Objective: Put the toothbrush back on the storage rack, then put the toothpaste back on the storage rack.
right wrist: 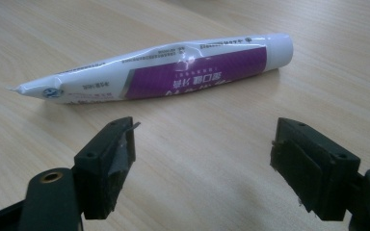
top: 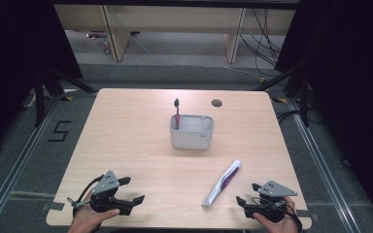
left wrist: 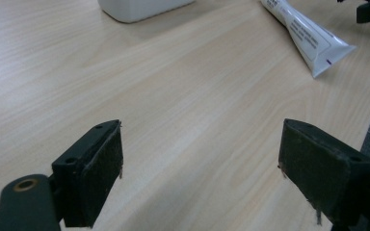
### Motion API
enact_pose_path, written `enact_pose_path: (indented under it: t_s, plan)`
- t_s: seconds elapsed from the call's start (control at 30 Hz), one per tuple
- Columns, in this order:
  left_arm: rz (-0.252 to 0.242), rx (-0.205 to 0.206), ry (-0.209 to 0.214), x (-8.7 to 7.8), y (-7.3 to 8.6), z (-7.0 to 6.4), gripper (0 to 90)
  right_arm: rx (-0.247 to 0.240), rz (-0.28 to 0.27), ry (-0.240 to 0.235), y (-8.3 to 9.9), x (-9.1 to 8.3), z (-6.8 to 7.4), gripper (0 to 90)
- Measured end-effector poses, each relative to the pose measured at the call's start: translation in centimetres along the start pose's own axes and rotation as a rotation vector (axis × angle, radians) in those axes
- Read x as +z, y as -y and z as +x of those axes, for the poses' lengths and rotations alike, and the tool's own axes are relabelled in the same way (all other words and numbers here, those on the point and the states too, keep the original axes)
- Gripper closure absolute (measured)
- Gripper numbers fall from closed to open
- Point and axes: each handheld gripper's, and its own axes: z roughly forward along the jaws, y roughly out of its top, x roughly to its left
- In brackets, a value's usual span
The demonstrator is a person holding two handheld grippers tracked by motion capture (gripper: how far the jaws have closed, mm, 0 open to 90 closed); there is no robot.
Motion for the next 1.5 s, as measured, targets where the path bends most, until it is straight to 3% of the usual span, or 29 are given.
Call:
enact_pose_path:
  t_s: [0.07,0.27,0.3,0.33,0.37,0.43,0.5,0.57,0.67,0.8,0.83,0.9,1.0,1.07,1.1,1.13,1.2,1.23,1.3,1.37,1.4,1.43,1.47,1.5]
  plan:
    - [0.005,-0.003,0.002,0.0,0.2,-0.2,15.2,-0.002,0.009,-0.021,0.0,0.1,-0.1,23.8]
    - [0.028,0.021,-0.029,-0.2,0.8,-0.6,15.3,-0.017,-0.005,0.002,0.1,0.0,-0.1,23.8]
    - [0.064,0.059,-0.041,-0.4,0.8,-0.4,15.3,-0.009,-0.002,-0.010,0.1,0.0,0.0,23.8]
    - [0.053,0.044,-0.053,-0.2,0.9,-0.6,15.4,0.021,0.010,-0.005,0.1,-0.1,0.2,23.8]
    - [0.083,0.079,-0.068,-0.4,0.9,-0.3,15.4,0.033,0.009,-0.015,0.1,-0.1,0.3,23.8]
    - [0.067,0.050,-0.064,-0.3,1.0,-0.4,15.5,0.006,0.002,0.000,0.1,-0.1,0.2,23.8]
    - [0.069,0.058,-0.056,-0.4,1.1,-0.4,15.5,0.021,0.008,-0.011,0.2,-0.1,0.2,23.8]
    - [0.068,0.048,-0.055,-0.4,1.1,-0.6,15.5,-0.008,-0.001,0.004,0.2,-0.1,0.1,23.8]
    - [0.087,0.069,-0.067,-0.6,1.1,-0.7,15.4,0.009,0.016,-0.005,0.1,-0.1,0.3,23.8]
    - [0.083,0.064,-0.072,-0.8,1.1,-0.8,15.5,0.012,0.008,-0.005,0.2,-0.1,0.2,23.8]
    - [0.084,0.062,-0.077,-0.8,1.1,-0.8,15.4,-0.017,-0.001,0.009,0.2,-0.1,0.0,23.8]
    - [0.079,0.060,-0.071,-0.7,1.1,-0.8,15.4,-0.021,-0.006,0.008,0.2,-0.2,0.1,23.8]
    - [0.071,0.055,-0.072,-0.6,1.0,-0.9,15.4,0.010,0.013,-0.006,0.2,-0.3,0.3,23.7]
    - [0.082,0.064,-0.064,-0.5,1.0,-0.9,15.4,-0.017,0.008,-0.004,0.2,-0.3,0.2,23.7]
    - [0.093,0.071,-0.068,-0.5,1.1,-0.9,15.4,0.000,0.015,-0.019,0.1,-0.3,0.4,23.7]
    - [0.103,0.070,-0.069,-0.5,1.2,-0.9,15.4,-0.034,0.003,-0.026,-0.1,-0.2,0.5,23.7]
    - [0.093,0.060,-0.067,-0.4,1.2,-1.0,15.4,-0.039,0.005,-0.030,-0.1,-0.2,0.6,23.7]
    - [0.084,0.057,-0.059,-0.3,1.1,-1.1,15.4,-0.102,-0.004,-0.034,-0.5,0.1,0.5,23.7]
    - [0.083,0.067,-0.066,-0.4,1.1,-1.2,15.4,-0.103,0.007,-0.042,-0.7,0.0,0.7,23.7]
    - [0.086,0.071,-0.061,-0.4,1.0,-1.2,15.4,-0.151,0.007,-0.054,-1.4,0.1,0.7,23.8]
    - [0.089,0.073,-0.063,-0.4,1.1,-1.2,15.4,-0.151,0.007,-0.054,-1.4,0.1,0.7,23.8]
    - [0.079,0.070,-0.055,-0.3,1.2,-1.2,15.4,-0.209,0.007,-0.067,-2.2,0.2,0.8,24.9]
    - [0.106,0.097,-0.065,-0.5,1.2,-0.9,15.4,-0.209,0.007,-0.067,-2.2,0.2,0.8,24.9]
    - [0.098,0.083,-0.052,-0.5,1.3,-0.9,15.4,-0.226,0.011,-0.070,-2.6,0.3,0.9,24.9]
